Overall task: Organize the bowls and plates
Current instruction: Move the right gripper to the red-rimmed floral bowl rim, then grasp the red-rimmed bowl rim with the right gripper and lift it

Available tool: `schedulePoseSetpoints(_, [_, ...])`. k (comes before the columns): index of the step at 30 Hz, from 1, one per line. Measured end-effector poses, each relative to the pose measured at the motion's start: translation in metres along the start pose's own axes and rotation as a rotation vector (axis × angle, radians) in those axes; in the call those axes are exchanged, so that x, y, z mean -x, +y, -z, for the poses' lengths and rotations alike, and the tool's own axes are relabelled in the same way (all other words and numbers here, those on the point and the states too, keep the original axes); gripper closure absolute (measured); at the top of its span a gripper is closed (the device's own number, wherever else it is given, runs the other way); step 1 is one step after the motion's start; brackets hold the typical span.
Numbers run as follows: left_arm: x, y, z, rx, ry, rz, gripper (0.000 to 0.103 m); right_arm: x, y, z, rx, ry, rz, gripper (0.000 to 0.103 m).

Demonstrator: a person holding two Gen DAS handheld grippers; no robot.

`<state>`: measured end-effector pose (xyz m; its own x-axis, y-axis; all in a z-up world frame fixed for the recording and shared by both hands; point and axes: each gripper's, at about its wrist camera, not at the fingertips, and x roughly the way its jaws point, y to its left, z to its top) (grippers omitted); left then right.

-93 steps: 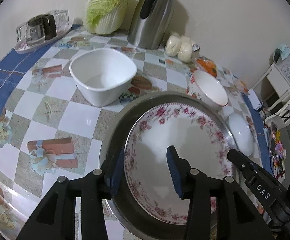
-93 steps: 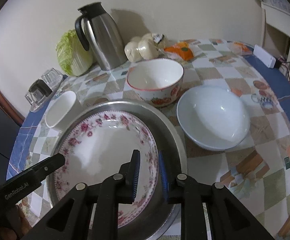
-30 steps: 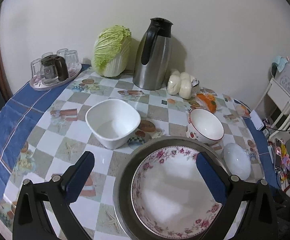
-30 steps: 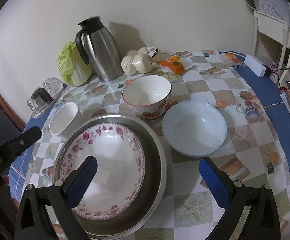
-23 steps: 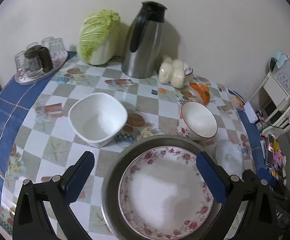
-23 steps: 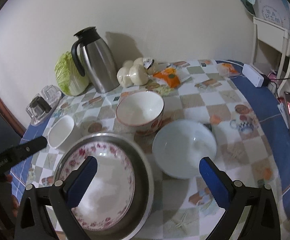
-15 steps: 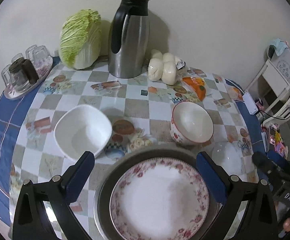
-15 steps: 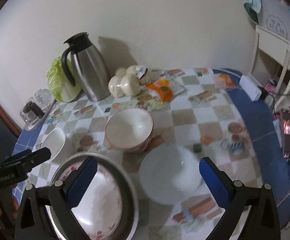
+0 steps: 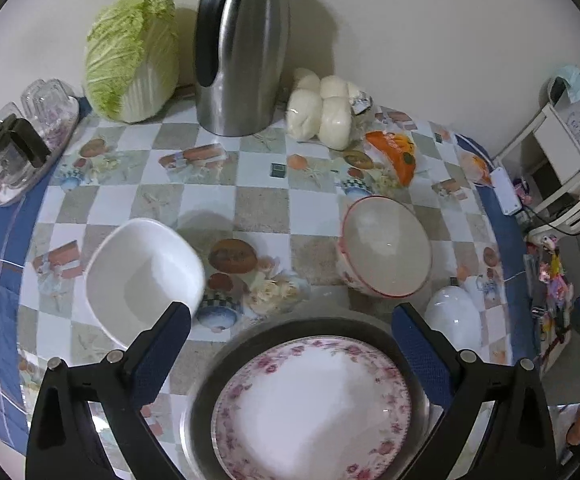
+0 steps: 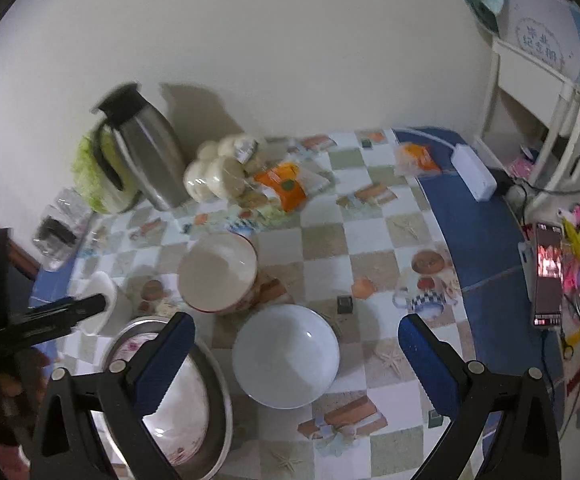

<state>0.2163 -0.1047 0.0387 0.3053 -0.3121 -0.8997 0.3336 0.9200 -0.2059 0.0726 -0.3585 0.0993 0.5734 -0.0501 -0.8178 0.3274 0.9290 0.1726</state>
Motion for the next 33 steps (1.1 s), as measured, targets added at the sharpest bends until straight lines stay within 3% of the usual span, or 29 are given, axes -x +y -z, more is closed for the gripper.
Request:
schedulePoseSetpoints(5, [-0.007, -0.017, -0.015, -0.013, -0.008, -0.005, 0.005, 0.023, 0.009, -0.018, 0.048, -0.064, 0.009, 0.0])
schedulePoseSetpoints(8, [-0.015, -0.028, -0.026, -0.016, 0.01, 0.0, 0.014, 0.019, 0.019, -0.042, 0.074, -0.075, 0.01, 0.001])
schedulePoseSetpoints(11, [-0.023, -0.037, -0.037, -0.018, 0.013, -0.003, 0.017, 0.004, 0.027, -0.061, 0.09, -0.076, 0.019, 0.008])
schedulePoseSetpoints(14, [-0.036, -0.04, -0.044, 0.014, 0.03, 0.025, 0.019, -0.028, 0.031, -0.065, 0.088, -0.043, 0.035, 0.021])
schedulePoseSetpoints(18, [-0.069, -0.039, -0.045, 0.048, 0.093, 0.035, 0.039, -0.093, 0.034, -0.05, 0.069, 0.083, 0.01, 0.044])
schedulePoseSetpoints(23, [-0.097, -0.033, -0.042, 0.08, 0.134, 0.051, 0.045, -0.146, 0.032, -0.032, 0.035, 0.17, -0.017, 0.054])
schedulePoseSetpoints(29, [-0.123, -0.029, -0.04, 0.094, 0.173, 0.064, 0.066, -0.175, 0.04, -0.028, 0.053, 0.203, -0.014, 0.073])
schedulePoseSetpoints(33, [-0.138, -0.029, -0.036, 0.087, 0.198, 0.07, 0.071, -0.196, 0.045, -0.022, 0.066, 0.235, -0.02, 0.083])
